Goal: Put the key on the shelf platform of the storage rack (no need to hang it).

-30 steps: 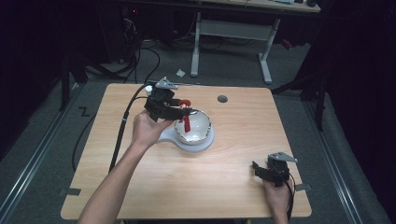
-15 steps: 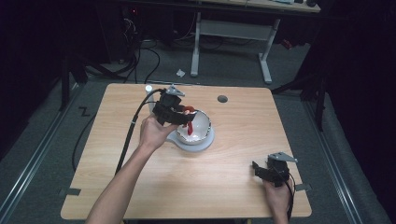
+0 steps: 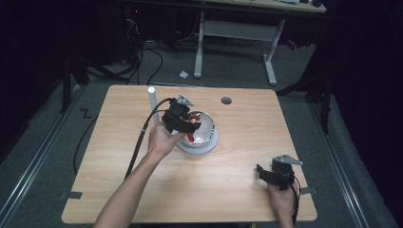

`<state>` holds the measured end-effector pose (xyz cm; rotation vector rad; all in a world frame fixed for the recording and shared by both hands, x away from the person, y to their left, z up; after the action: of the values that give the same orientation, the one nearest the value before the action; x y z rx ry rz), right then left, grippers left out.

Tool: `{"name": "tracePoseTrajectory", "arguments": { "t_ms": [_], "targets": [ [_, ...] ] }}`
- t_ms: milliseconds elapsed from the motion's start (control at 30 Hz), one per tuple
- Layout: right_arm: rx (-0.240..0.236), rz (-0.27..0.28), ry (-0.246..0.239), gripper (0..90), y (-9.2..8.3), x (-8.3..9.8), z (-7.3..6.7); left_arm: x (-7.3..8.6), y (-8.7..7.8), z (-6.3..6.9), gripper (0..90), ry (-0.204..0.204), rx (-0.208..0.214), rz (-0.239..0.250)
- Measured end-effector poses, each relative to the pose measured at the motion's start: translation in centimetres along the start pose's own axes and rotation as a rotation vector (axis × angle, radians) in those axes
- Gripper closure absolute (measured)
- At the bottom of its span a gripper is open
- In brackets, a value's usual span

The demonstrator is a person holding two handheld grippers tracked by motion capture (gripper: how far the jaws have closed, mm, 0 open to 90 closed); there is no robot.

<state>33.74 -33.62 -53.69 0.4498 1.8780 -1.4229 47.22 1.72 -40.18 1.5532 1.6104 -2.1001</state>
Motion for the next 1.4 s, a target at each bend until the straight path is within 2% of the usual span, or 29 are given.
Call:
{"name": "tracePoseTrajectory", "arguments": {
  "t_ms": [233, 333, 733, 833, 900, 967, 1167, 1400],
  "targets": [
    [0.0, 0.0, 0.0, 30.7, 0.0, 0.0, 0.0, 0.3, 1.6, 0.8, 45.6, 0.035, -0.006, -0.03],
    [0.0, 0.0, 0.0, 30.6, 0.0, 0.0, 0.0, 0.5, 2.1, 1.0, 45.6, 0.027, 0.002, -0.035],
    [-0.003, 0.001, -0.001, 30.6, 0.0, 0.0, 0.0, 1.7, 4.0, 1.1, 45.6, 0.011, -0.017, -0.065],
    [-0.003, 0.0, 0.001, 30.6, 0.0, 0.0, 0.0, 2.0, 4.7, 1.3, 45.5, 0.025, -0.027, -0.083],
    [-0.003, 0.001, -0.001, 30.6, 0.0, 0.0, 0.0, 2.0, 4.8, 1.2, 45.5, 0.027, -0.032, -0.083],
    [-0.004, 0.001, -0.001, 30.6, 0.0, 0.0, 0.0, 2.1, 5.0, 1.3, 45.5, 0.012, -0.036, -0.088],
    [-0.004, 0.001, 0.0, 30.6, 0.0, 0.0, 0.0, 2.2, 5.5, 1.6, 45.5, 0.034, -0.051, -0.102],
    [-0.005, -0.001, -0.001, 30.6, 0.0, 0.0, 0.0, 2.3, 6.0, 1.6, 45.5, 0.017, -0.051, -0.133]
  ]
}}
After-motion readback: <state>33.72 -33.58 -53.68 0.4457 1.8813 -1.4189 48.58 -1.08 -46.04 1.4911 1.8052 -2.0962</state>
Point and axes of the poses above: each handheld gripper's, and its own axes: y roughly forward along the jaws, x roughly out of its underside, z roughly to its right, the point moved 1 cm from there along y, roughly forward along the jaws, and after that the axes turned 12 degrees about -x, right-handed, at the moved point
